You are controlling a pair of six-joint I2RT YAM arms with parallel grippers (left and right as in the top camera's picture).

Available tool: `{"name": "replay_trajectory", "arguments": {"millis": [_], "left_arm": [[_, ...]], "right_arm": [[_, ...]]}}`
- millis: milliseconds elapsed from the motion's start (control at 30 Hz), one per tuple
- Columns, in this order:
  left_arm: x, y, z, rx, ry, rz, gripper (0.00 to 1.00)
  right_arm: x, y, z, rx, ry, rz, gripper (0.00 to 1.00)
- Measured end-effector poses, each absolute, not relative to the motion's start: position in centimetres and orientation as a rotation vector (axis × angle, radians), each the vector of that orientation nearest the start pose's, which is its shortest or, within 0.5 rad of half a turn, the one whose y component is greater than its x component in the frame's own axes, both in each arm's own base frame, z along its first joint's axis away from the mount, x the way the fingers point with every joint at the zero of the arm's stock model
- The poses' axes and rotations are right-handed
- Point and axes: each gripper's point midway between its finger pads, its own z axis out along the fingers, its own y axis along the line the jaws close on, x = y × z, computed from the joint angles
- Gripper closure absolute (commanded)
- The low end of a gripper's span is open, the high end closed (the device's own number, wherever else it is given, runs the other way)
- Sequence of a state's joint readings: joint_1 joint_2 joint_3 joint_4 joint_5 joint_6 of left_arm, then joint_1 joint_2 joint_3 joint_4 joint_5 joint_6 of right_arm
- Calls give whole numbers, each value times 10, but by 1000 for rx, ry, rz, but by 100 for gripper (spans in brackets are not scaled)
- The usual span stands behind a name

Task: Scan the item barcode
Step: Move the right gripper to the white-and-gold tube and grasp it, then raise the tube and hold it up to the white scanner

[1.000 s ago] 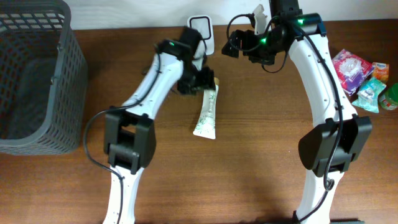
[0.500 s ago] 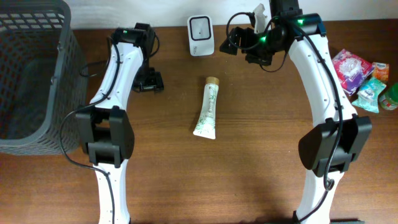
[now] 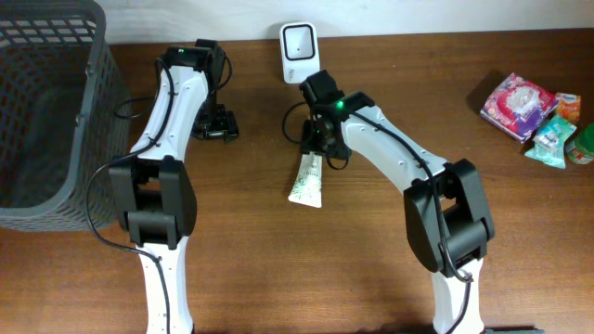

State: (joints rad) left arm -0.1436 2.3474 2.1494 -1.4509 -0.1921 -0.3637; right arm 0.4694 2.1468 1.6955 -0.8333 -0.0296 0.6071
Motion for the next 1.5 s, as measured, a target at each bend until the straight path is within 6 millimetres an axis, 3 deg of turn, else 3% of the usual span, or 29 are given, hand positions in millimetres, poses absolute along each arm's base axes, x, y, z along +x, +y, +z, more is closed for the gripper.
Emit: {"name": "replay_trajectory", "arguments": {"millis": [67,100,200,267,400,467,533,633,767,867,933,1033,1233,1500], "left_arm": [[438,-30,70,-334,3135,326,1],[438,-30,70,-334,3134,326,1],[438,-30,70,-334,3134,326,1],[438,-30,70,-334,3134,326,1],[438,-30,70,-334,3134,326,1],[438,-30,70,-334,3135,325,1],[438,-30,70,-334,3134,326,1],[438,-30,70,-334,3135,325,1],[438,-30,70,-334,3135,325,1],[438,-30,70,-334,3135,325,1],[438,-30,70,-334,3135,326,1],[438,-30,70,-334,3135,326,1],[438,-30,70,-334,3135,326,1],[438,-30,70,-334,3135,325,1]], "right_arm": [[424,221,43,196,2898,241,70],[424,221,41,197,2903,237,71],[421,220,28,209,2928,223,63],[421,220,28,211,2929,222,63],[422,222,19,217,2939,225,95],[423,225,22,210,2937,247,96],[418,223,29,222,2975,280,96],[392,212,41,308,3166,339,96],[378,200,92,511,3290,625,96],[329,194,114,642,3505,737,96],[319,204,126,556,3535,910,96],[317,221,140,428,3490,1175,96],[319,242,162,445,3394,1505,96],[324,249,168,440,3341,1605,96]]}}
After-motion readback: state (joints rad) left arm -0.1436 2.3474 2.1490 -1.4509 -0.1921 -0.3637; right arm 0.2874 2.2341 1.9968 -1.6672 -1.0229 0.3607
